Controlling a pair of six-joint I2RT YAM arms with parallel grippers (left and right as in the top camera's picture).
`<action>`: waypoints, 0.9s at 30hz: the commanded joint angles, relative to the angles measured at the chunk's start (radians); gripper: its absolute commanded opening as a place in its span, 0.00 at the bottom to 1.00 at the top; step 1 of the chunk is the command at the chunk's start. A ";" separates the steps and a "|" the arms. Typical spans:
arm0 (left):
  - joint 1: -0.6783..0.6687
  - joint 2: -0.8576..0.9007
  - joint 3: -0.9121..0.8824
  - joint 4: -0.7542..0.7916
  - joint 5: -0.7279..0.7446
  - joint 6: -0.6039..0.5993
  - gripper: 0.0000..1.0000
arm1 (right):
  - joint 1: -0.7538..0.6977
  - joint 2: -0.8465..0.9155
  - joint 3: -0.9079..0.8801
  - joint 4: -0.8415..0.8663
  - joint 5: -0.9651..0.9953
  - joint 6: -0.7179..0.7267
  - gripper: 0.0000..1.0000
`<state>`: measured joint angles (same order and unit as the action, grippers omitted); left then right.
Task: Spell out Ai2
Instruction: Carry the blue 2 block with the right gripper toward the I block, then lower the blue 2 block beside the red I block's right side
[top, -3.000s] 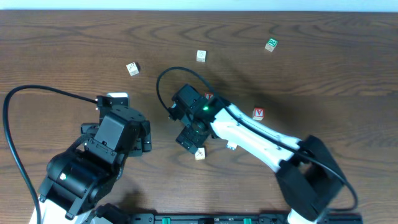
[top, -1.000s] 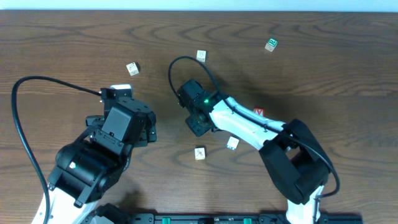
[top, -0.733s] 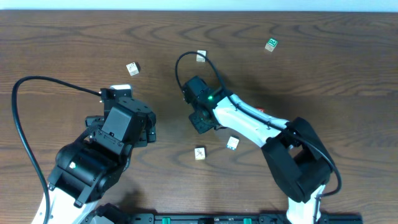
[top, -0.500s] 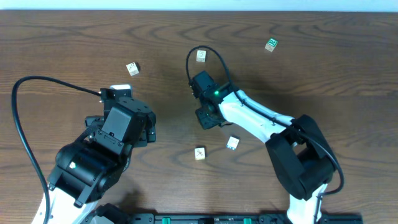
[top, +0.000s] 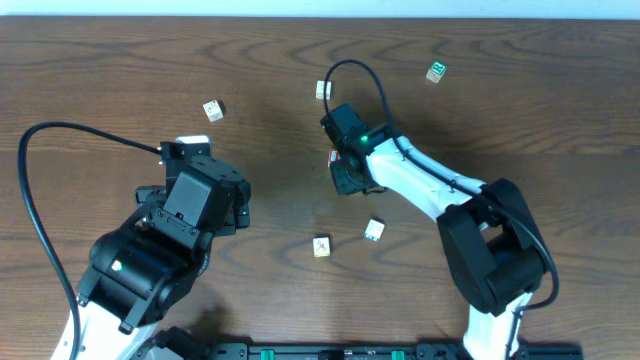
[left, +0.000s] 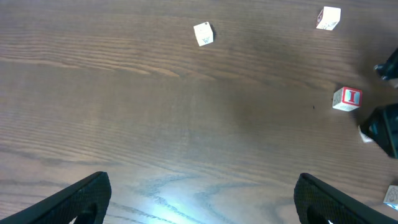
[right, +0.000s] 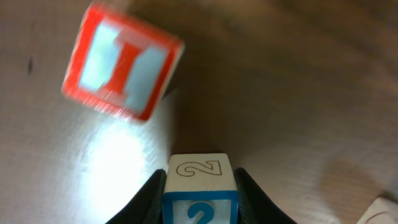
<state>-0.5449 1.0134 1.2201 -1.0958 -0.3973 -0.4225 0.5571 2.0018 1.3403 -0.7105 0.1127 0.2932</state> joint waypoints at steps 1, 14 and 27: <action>0.003 -0.008 0.027 -0.003 -0.025 -0.012 0.95 | -0.029 -0.005 0.007 0.024 0.030 0.043 0.26; 0.003 -0.008 0.027 -0.004 -0.032 -0.012 0.95 | -0.056 -0.005 0.007 0.132 0.040 0.101 0.29; 0.003 -0.008 0.027 -0.004 -0.032 -0.012 0.95 | -0.056 -0.004 0.007 0.154 0.064 0.110 0.34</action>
<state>-0.5449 1.0126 1.2201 -1.0962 -0.4038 -0.4225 0.5079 2.0018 1.3403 -0.5587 0.1524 0.3870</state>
